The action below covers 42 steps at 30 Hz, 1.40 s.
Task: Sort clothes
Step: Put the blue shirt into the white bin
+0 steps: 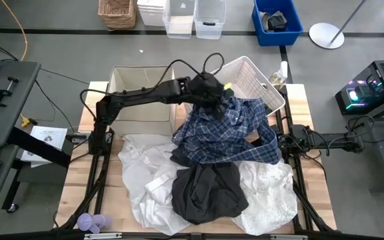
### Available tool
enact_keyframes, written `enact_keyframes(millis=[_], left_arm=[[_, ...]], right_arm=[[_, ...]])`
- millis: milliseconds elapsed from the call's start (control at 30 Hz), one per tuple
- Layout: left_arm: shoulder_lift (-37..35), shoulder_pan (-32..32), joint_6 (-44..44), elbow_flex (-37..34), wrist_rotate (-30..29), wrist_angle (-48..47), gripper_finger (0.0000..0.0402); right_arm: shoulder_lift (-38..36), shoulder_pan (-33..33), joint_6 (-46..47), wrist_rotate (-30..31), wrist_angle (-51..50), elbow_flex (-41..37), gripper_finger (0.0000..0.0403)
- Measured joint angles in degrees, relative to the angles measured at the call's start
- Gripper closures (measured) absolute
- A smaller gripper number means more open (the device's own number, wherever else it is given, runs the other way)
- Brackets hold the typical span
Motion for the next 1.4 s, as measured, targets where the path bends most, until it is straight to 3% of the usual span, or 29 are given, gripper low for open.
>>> enact_keyframes(millis=[200, 333, 600, 667, 800, 967, 1033, 1167, 1300, 1400], left_arm=[[-5.0, 0.0, 3.4, 0.2, 0.0, 9.1, 0.0207], [-7.6, 0.1, 6.0, 0.0, 0.0, 8.6, 0.0160], [-12.1, -2.1, 16.5, 0.1, 0.7, 1.6, 0.0133], [-13.0, -3.6, 23.4, 0.1, -4.0, -1.6, 0.0132], [-13.9, -7.3, 36.1, 0.1, -21.9, -4.5, 0.0132], [-13.8, -10.2, 40.4, 0.0, -35.2, -6.2, 0.0132], [-13.9, -10.5, 38.7, 0.0, -34.1, -8.1, 0.0132], [-13.4, -10.2, 26.6, 0.0, -19.2, -15.4, 0.0132], [-11.1, -10.7, 18.9, 0.0, -9.1, -18.4, 0.0132], [-10.7, -11.3, 16.8, 0.0, -6.8, -16.8, 0.0133]], right_arm=[[0.0, 0.0, 0.0, 0.0, 0.0, 0.0, 0.0402], [0.0, 0.0, 0.0, 0.0, 0.0, 0.0, 0.0402], [0.0, 0.0, 0.0, 0.0, 0.0, 0.0, 0.0402], [0.0, 0.0, 0.0, 0.0, 0.0, 0.0, 0.0402], [0.0, 0.0, 0.0, 0.0, 0.0, 0.0, 0.0402], [0.0, 0.0, 0.0, 0.0, 0.0, 0.0, 0.0402], [0.0, 0.0, 0.0, 0.0, 0.0, 0.0, 0.0402], [0.0, 0.0, 0.0, 0.0, 0.0, 0.0, 0.0402], [0.0, 0.0, 0.0, 0.0, 0.0, 0.0, 0.0402], [0.0, 0.0, 0.0, 0.0, 0.0, 0.0, 0.0402]])
